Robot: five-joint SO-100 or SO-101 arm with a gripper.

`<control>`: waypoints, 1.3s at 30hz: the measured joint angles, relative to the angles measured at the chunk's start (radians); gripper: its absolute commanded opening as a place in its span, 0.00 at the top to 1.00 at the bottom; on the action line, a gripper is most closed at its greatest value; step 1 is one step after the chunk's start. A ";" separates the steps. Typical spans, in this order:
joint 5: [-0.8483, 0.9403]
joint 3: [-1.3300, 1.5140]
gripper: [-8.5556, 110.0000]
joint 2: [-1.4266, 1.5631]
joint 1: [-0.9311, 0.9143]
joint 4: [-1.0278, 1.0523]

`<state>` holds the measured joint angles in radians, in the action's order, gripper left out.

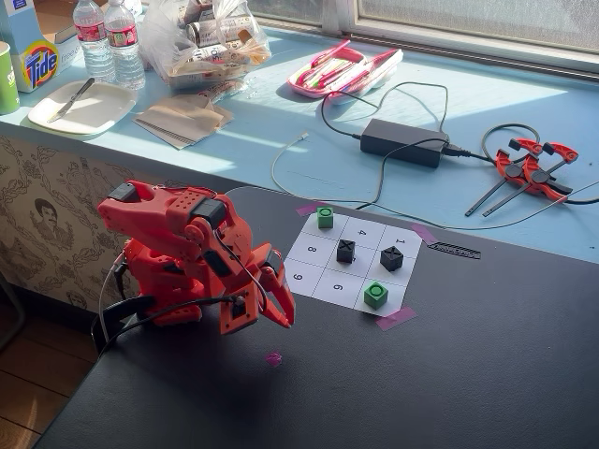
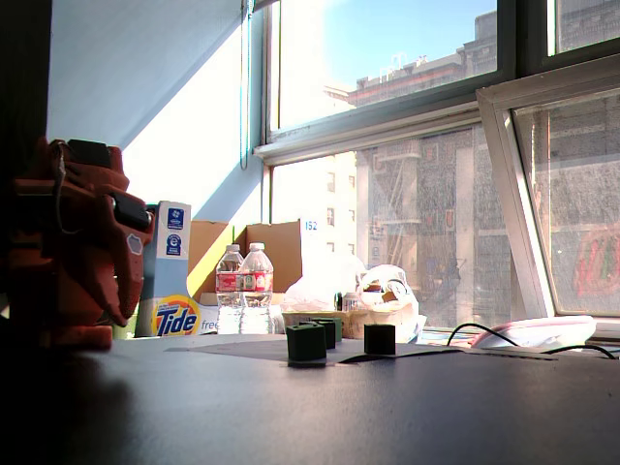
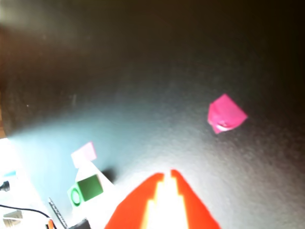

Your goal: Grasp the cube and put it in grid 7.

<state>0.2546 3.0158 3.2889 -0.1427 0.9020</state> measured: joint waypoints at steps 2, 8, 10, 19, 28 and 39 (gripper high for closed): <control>-0.014 0.015 0.93 0.003 -0.002 0.005; -0.028 0.032 0.93 0.003 0.003 -0.002; -0.031 0.037 0.93 0.003 0.003 -0.009; -0.032 0.037 0.92 0.003 0.020 -0.017; -0.032 0.037 0.93 0.003 0.020 -0.020; -0.032 0.037 0.93 0.003 0.023 -0.020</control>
<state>0.2224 3.0526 3.2919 -0.1197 0.8820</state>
